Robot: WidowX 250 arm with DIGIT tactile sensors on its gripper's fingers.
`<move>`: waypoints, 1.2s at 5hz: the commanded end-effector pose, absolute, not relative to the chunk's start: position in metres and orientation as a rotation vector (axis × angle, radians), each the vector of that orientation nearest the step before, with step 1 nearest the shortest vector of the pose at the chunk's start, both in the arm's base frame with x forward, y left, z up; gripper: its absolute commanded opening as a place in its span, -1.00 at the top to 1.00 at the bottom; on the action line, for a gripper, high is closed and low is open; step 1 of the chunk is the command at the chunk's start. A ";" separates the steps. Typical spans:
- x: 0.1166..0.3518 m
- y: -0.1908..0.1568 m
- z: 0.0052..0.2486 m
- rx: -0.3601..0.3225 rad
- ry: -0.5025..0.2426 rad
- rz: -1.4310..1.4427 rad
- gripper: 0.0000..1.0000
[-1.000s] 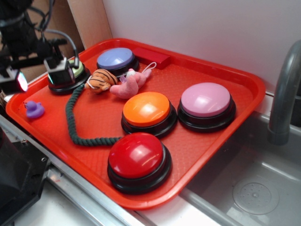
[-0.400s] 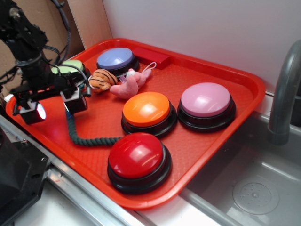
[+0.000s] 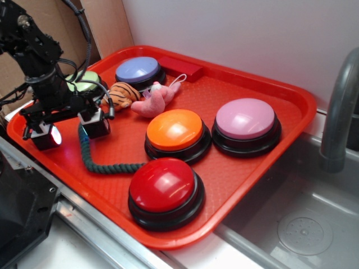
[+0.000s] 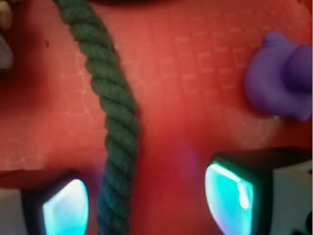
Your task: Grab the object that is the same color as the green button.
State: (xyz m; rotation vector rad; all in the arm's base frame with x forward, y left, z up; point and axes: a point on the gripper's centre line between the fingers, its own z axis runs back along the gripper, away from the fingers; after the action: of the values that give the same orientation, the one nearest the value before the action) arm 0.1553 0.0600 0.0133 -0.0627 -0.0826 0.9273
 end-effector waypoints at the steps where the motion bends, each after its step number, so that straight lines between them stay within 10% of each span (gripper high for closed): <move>1: 0.155 0.057 0.010 -0.053 -0.099 0.917 1.00; 6: 0.161 0.059 0.042 0.000 -0.134 0.846 1.00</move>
State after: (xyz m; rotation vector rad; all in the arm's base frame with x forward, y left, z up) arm 0.1577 0.0571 0.0358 0.0034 -0.0876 0.8415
